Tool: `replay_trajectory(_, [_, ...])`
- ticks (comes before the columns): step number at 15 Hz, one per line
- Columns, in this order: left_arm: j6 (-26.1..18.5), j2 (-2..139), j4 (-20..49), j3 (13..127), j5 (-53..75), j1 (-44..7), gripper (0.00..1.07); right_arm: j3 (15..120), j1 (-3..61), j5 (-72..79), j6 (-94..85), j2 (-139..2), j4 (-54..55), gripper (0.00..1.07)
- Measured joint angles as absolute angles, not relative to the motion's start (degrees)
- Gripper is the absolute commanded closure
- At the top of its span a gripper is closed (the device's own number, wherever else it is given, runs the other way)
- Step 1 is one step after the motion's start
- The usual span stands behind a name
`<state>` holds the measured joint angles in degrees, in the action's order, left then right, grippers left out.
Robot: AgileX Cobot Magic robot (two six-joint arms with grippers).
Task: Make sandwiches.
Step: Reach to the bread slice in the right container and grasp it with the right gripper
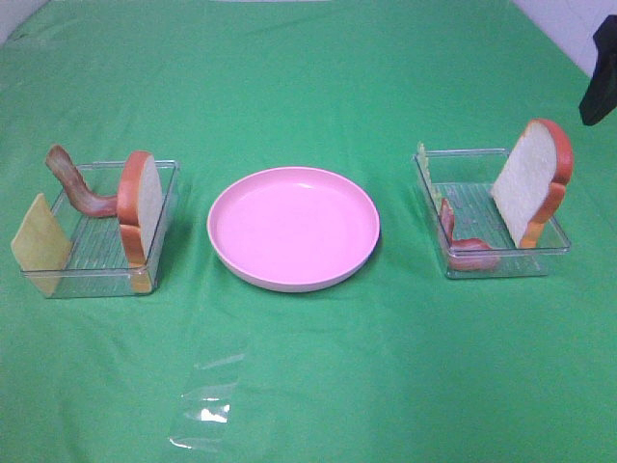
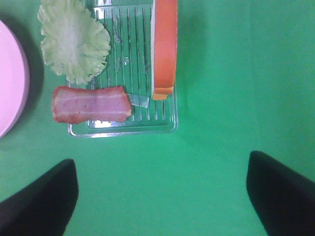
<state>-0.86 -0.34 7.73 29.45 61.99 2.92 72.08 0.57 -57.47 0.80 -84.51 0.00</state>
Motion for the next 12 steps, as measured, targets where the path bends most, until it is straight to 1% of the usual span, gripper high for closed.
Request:
replay_trajectory(1, [-0.86, -0.34, 7.73, 29.45, 61.99, 2.92, 0.09, 74.54, 0.57, -56.38, 0.69, -90.87, 0.0, 0.19])
replay_trajectory(3, [-0.86, -0.34, 7.73, 29.45, 61.99, 2.92, 0.09, 76.49, 0.57, -54.03, 0.63, -95.8, 0.0, 0.19])
replay_trajectory(9, [-0.86, -0.34, 7.73, 29.45, 61.99, 2.92, 0.09, 78.61, 0.57, -45.03, 0.63, -105.14, 0.0, 0.2])
replay_trajectory(12, [-0.86, -0.34, 7.73, 29.45, 61.99, 2.92, 0.09, 78.61, 0.52, -41.71, 0.63, -108.86, 0.74, 0.23])
